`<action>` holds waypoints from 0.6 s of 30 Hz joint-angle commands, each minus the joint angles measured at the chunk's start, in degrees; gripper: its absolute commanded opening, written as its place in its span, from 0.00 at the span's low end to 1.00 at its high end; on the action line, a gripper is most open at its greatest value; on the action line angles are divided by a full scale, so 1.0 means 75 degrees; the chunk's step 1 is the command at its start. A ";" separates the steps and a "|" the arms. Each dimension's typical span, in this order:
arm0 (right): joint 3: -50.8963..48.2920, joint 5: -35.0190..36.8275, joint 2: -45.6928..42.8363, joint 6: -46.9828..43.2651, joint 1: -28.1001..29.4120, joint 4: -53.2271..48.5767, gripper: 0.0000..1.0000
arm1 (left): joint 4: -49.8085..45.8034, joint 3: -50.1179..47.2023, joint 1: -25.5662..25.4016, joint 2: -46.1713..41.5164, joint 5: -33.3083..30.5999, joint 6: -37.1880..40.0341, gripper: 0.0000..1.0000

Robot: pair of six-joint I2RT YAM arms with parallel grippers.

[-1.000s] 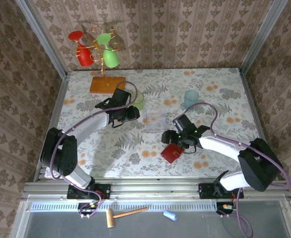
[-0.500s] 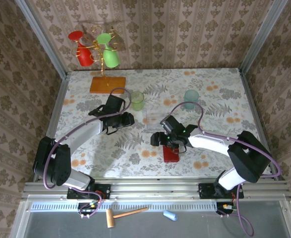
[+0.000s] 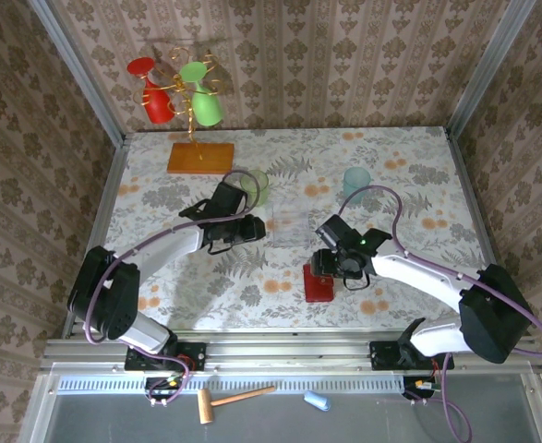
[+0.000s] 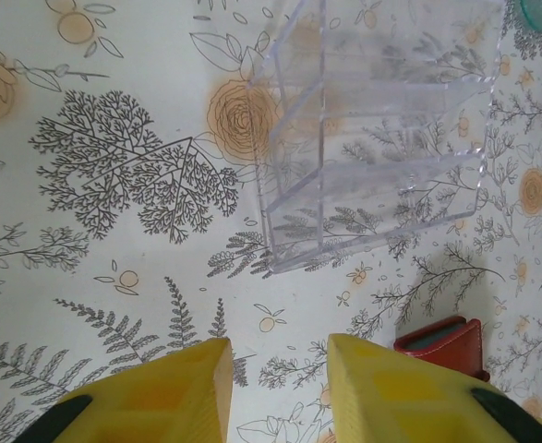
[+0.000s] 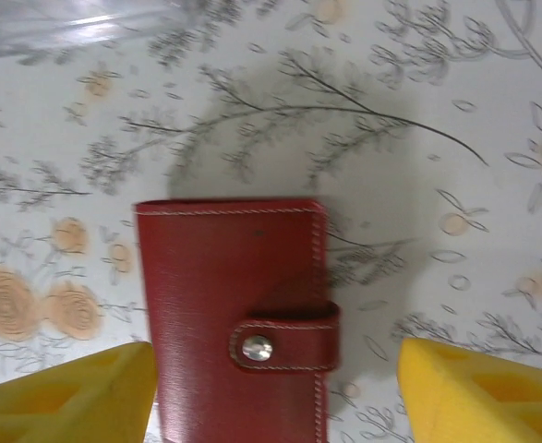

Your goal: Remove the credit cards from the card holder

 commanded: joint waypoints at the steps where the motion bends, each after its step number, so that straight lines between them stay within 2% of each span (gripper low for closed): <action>1: -0.0143 0.0102 0.0051 -0.0168 -0.0095 -0.0389 0.66 | 0.0175 -0.0082 -0.0088 0.0074 0.0123 -0.0168 0.33; 8: -0.0272 -0.0559 0.0654 -0.0210 -0.0144 0.0267 0.59 | 0.0137 -0.0088 -0.0126 0.0055 0.0108 -0.0199 0.33; 15: -0.0366 -0.0854 0.1033 -0.0053 -0.0138 0.0580 0.55 | 0.0143 -0.0116 -0.0246 0.0112 0.0064 -0.0264 0.33; 18: -0.0383 -0.0957 0.1072 0.0009 -0.0153 0.0660 0.51 | 0.0159 -0.0117 -0.0281 0.0133 0.0076 -0.0293 0.33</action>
